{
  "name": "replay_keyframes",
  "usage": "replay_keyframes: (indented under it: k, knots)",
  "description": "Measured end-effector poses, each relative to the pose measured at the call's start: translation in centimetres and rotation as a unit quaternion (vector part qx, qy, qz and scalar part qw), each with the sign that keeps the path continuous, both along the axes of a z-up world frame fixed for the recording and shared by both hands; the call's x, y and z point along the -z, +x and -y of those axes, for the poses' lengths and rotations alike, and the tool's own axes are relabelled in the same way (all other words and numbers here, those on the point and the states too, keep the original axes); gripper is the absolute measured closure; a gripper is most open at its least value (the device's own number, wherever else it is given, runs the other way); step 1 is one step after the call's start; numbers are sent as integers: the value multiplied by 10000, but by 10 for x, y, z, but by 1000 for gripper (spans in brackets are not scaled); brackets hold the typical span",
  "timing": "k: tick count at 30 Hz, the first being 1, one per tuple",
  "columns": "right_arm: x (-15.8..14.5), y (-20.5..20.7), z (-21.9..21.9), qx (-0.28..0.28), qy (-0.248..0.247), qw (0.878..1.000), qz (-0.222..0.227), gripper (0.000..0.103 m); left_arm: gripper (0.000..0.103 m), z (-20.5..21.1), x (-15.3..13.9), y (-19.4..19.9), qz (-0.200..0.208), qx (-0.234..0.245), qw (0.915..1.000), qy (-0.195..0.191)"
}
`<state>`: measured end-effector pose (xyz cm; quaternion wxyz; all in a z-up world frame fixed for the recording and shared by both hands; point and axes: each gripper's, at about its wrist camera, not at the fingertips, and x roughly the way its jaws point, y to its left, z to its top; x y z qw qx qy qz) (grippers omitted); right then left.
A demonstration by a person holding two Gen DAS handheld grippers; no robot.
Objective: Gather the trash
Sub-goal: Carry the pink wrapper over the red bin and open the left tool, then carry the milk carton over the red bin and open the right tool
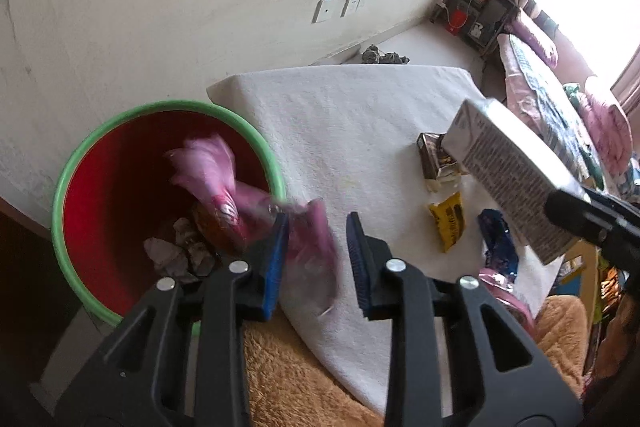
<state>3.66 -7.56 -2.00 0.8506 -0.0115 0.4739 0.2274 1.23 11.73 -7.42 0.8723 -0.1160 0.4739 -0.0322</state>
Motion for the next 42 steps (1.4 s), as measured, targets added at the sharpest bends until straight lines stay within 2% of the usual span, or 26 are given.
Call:
replay_keyframes:
  k: [3,6,12,19,23,28,30,31,36,42]
  knots:
    - [-7,2,-9,-94,-45,9999,72,50,75,-6,-5,-1,116,-89,9998,127]
    - [-7,1,-18,-149,29,9999,25,50,79,-14,-5,0,53,-199,9997,152]
    - [3,0,-25,-230,40,9997,-96,50,81,-25,-2,-2,0,-354,9991,254]
    - [17,4,-36,-258,439,9979,-407,50,81,-63,13,-12,-172,-862,9955,367]
    - [32,12,-67,-585,722,9932,-707,50,81,-84,21,-22,-256,-1226,9913,395]
    - [50,17,-118,-1051,825,9877,-813,50,81,-99,20,-34,-273,-1450,9879,483]
    - [55,22,-131,-1118,936,9857,-850,49,80,-100,20,-37,-286,-1484,9874,478]
    - [57,25,-135,-1083,945,9855,-901,44,77,-102,20,-38,-288,-1496,9873,460]
    - [49,23,-122,-904,1001,9877,-795,41,66,-97,16,-37,-203,-1427,9883,501]
    - [34,13,-59,-478,715,9956,-375,35,57,-71,17,-28,-167,-1037,9936,413]
